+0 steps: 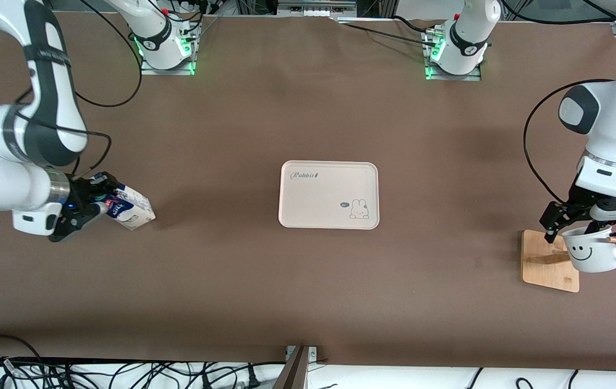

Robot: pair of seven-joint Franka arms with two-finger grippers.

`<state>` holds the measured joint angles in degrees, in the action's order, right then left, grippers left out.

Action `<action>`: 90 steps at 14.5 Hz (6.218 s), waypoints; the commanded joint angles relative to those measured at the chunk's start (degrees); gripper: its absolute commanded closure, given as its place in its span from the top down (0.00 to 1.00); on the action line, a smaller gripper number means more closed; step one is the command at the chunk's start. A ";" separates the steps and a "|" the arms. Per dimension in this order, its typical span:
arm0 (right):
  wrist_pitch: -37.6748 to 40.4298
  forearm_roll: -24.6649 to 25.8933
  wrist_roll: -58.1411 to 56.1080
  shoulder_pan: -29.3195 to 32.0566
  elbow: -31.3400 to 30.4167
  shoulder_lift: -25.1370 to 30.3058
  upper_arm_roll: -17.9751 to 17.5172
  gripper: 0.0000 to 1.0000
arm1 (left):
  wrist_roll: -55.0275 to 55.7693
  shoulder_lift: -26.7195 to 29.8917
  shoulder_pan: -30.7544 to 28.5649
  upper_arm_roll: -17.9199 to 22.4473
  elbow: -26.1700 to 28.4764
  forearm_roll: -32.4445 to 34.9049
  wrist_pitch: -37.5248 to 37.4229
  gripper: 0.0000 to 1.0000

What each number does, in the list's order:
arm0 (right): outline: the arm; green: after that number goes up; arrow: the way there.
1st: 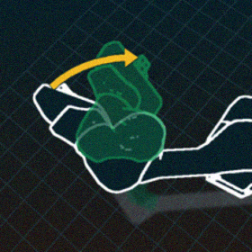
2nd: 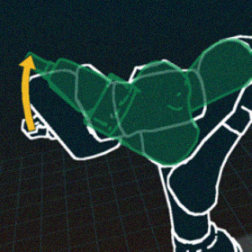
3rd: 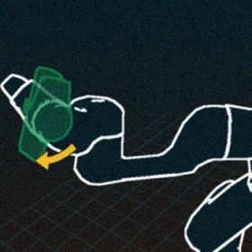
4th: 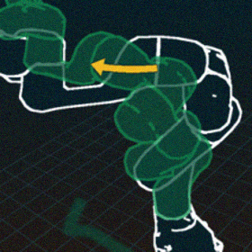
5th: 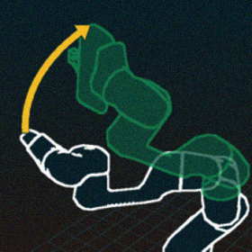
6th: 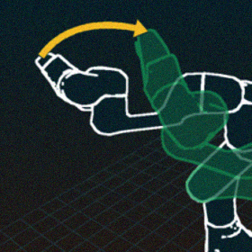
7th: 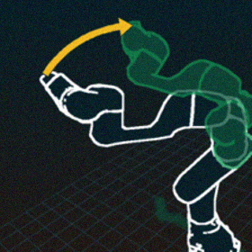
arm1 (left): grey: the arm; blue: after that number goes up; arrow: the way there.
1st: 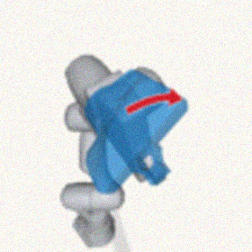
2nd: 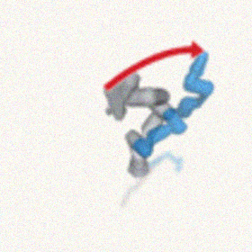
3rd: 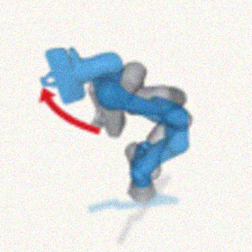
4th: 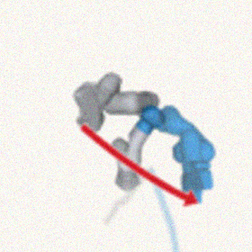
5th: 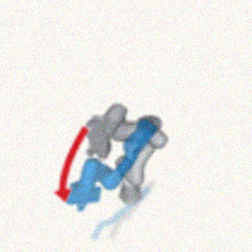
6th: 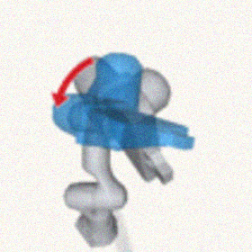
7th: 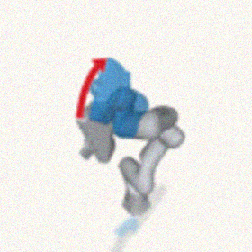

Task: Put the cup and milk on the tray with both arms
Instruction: 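Lift the carton with the right gripper while the left gripper reaches the mug, then carry the carton over the tray while the left gripper grasps the mug, then lower the carton onto the tray while the left gripper lifts the mug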

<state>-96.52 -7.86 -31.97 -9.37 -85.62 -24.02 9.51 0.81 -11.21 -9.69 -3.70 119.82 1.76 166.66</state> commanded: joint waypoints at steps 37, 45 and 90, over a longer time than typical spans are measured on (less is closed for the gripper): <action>-3.95 -6.46 49.29 -35.72 7.66 -6.21 -1.25 0.35 | -3.80 1.98 -3.05 1.07 5.60 11.42 9.47 0.08; -7.00 -9.17 48.67 -35.11 20.84 -15.36 -1.69 0.35 | -2.92 2.60 -2.26 0.80 5.16 10.98 9.30 0.00; -7.91 -13.67 61.67 -36.42 16.36 -7.82 5.34 1.00 | 8.51 -11.89 20.14 -10.71 -34.02 -2.82 -74.10 0.00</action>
<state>-107.30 -21.40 29.35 -45.68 -67.96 -36.09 13.63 10.41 -18.89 8.92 -14.56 91.85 -0.26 96.15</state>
